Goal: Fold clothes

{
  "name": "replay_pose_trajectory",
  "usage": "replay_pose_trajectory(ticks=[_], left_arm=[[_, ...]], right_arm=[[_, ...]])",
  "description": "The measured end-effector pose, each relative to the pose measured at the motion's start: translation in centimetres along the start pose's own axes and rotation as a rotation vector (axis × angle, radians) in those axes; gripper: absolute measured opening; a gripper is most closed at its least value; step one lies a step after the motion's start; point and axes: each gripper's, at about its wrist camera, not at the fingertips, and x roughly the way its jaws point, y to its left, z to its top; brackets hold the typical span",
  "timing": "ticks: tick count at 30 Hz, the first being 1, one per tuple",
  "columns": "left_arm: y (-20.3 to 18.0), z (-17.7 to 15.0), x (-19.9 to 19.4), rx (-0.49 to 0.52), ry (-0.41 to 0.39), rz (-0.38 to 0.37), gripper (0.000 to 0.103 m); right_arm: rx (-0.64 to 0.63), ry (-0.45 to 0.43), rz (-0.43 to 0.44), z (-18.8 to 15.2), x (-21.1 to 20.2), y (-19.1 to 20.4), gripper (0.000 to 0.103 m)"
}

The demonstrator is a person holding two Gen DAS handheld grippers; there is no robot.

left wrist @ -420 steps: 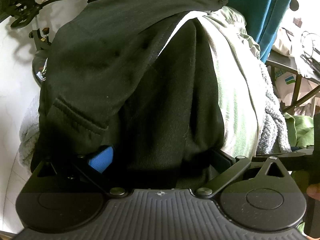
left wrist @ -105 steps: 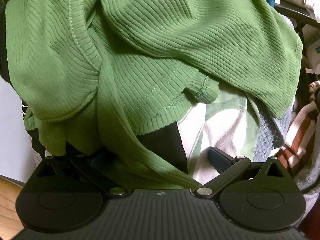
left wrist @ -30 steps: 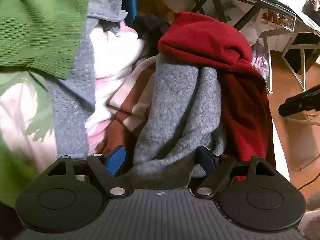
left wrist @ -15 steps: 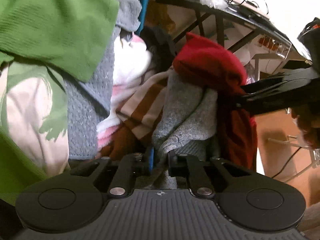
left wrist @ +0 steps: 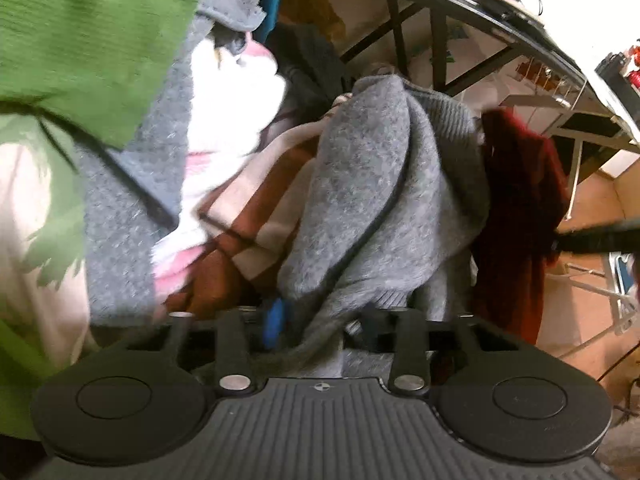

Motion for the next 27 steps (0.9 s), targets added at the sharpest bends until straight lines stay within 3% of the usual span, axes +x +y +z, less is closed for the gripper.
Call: replay_pose_trajectory(ticks=[5,9,11,19,25,27], left_arm=[[-0.2,0.3,-3.5,-0.03,-0.114,-0.009,0.015],[0.1,0.4,-9.3,-0.113,-0.34,-0.009,0.012],[1.2,0.5,-11.6,-0.166,-0.416,-0.005,0.012],[2.5,0.5,-13.4,-0.119,-0.421,0.093,0.012],[1.3,1.5,-17.1,-0.08,-0.553,0.114,0.012],[1.8,2.3,-19.0,-0.083,-0.622,0.127,0.007]], right_arm=[[-0.018,0.003,0.034,-0.2,0.2,0.9,0.011],[-0.049,-0.032,0.108,0.4,-0.7,1.7,0.011],[-0.068,-0.047,0.134,0.5,-1.1,2.3,0.011],[-0.06,-0.037,0.129,1.1,-1.0,3.4,0.011],[-0.072,-0.066,0.174,1.8,-1.9,4.3,0.008],[-0.074,-0.084,0.193,2.2,-2.4,4.8,0.008]])
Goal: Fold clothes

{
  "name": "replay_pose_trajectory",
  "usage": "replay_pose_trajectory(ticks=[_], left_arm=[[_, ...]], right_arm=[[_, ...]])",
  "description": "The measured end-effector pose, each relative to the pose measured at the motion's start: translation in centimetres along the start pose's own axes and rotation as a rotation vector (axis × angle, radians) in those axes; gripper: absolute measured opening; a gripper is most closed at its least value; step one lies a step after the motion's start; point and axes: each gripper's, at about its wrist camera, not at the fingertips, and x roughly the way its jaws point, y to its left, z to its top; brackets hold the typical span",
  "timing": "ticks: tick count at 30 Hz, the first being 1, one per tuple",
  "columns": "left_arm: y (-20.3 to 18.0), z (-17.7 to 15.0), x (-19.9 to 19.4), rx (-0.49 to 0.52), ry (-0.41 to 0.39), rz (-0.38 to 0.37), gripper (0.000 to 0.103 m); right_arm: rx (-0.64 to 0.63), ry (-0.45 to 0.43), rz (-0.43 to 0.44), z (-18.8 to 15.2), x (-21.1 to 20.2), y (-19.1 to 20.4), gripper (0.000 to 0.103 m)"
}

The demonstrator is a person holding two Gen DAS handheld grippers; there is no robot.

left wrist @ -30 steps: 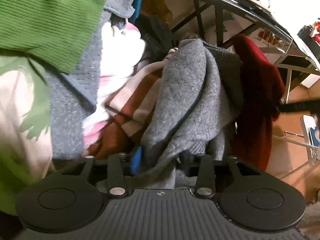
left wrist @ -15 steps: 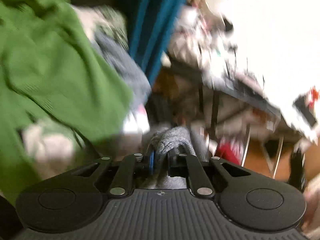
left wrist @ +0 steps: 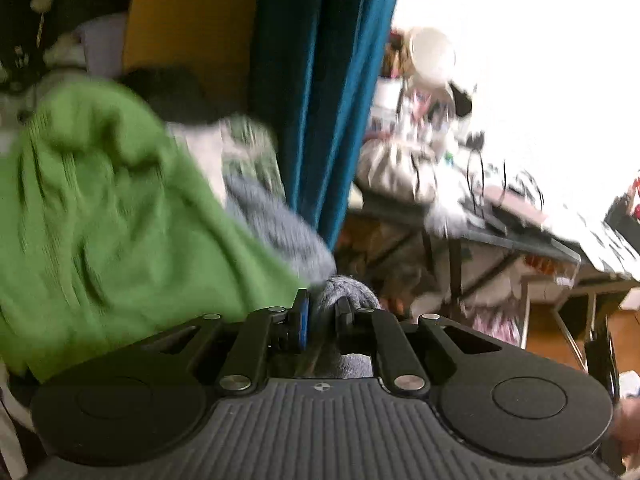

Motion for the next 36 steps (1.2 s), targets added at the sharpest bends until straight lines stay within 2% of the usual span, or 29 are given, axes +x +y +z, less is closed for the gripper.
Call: replay_pose_trajectory(ticks=[2,3,6,7,8,9,10,12,13,14,16,21,24,28,36], left_arm=[[1.0,2.1,-1.4,-0.01,-0.098,0.041,0.0],[1.5,3.1,-2.1,-0.016,-0.15,0.064,0.0],[4.0,5.1,-2.4,-0.043,-0.164,0.106,0.0],[4.5,5.2,-2.2,-0.03,-0.146,0.112,0.0],[4.7,5.1,-1.9,-0.011,-0.119,0.115,0.0],[4.7,4.6,-1.5,0.005,-0.081,0.118,0.0],[4.6,3.9,-0.9,0.013,-0.038,0.106,0.001],[4.2,2.3,0.2,0.021,0.041,0.081,0.015],[4.0,1.3,0.7,0.023,0.076,0.078,0.028],[3.8,0.2,1.3,0.025,0.11,0.075,0.048],[3.4,-1.9,2.4,0.029,0.18,0.069,0.063],[3.2,-5.3,5.2,0.086,0.322,0.083,0.064],[3.8,-6.1,6.4,0.067,0.368,0.089,0.067],[4.6,-7.0,7.1,0.029,0.401,0.1,0.071],[4.6,-7.8,8.2,0.057,0.45,0.113,0.081]], right_arm=[[-0.001,-0.012,0.013,0.6,-0.2,0.5,0.008],[-0.003,-0.006,0.004,0.9,0.0,0.7,0.008],[-0.009,0.033,-0.05,1.2,1.2,1.2,0.011],[-0.004,0.042,-0.06,1.1,1.5,1.3,0.012],[0.003,0.042,-0.066,1.1,1.5,1.5,0.017],[0.006,0.035,-0.065,1.0,1.4,1.7,0.027],[0.007,0.028,-0.062,0.9,1.2,1.8,0.031],[-0.01,0.02,-0.067,0.7,1.1,2.2,0.036],[-0.02,0.016,-0.07,0.6,1.0,2.3,0.036],[-0.033,0.016,-0.077,0.5,1.0,2.5,0.036],[-0.045,0.02,-0.081,0.3,0.9,2.6,0.036],[-0.029,0.012,-0.068,-0.1,0.6,2.6,0.039],[-0.022,0.003,-0.057,-0.5,0.3,2.6,0.042],[-0.02,0.004,-0.057,-0.8,0.3,2.8,0.042],[-0.025,0.001,-0.041,-0.8,0.2,3.1,0.045]])
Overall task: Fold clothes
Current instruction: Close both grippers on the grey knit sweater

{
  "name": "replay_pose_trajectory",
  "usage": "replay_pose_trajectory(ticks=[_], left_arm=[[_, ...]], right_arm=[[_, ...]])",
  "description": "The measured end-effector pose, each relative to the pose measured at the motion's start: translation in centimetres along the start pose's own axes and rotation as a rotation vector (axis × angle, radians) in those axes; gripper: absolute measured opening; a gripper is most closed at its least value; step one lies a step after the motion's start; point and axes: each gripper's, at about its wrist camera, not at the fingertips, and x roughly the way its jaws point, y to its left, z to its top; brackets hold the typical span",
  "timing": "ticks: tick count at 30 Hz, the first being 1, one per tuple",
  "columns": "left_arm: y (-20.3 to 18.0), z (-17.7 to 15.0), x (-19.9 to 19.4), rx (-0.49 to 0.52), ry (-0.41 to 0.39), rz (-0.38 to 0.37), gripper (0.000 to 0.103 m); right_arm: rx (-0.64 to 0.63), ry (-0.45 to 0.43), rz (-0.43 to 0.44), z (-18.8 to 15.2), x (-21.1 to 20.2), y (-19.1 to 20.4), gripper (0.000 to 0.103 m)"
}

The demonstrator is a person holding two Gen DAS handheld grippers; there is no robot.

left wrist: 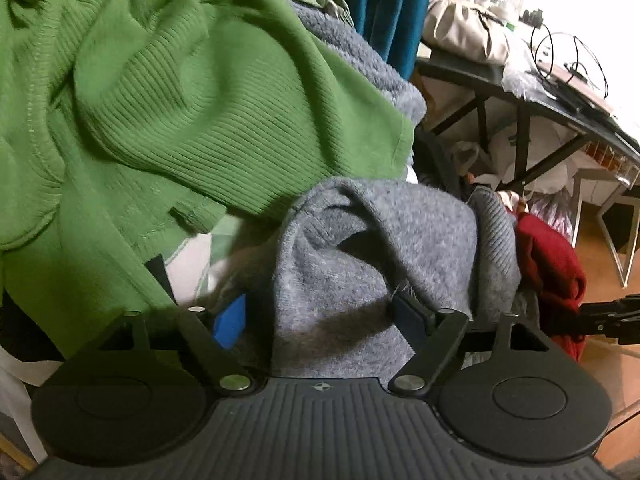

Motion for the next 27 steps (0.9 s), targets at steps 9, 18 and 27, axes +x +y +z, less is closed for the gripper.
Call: replay_pose_trajectory(ticks=[9,18,27], left_arm=[[-0.2,0.6,1.2,0.006,0.028,0.008,0.086],[-0.3,0.6,1.6,0.018,0.04,-0.003,0.09],[-0.6,0.7,2.0,0.041,0.045,-0.009,0.092]], right_arm=[[0.001,0.007,0.011,-0.3,0.3,0.2,0.046],[0.006,0.036,0.042,-0.9,0.9,0.6,0.046],[0.027,0.067,0.043,-1.7,2.0,0.7,0.05]])
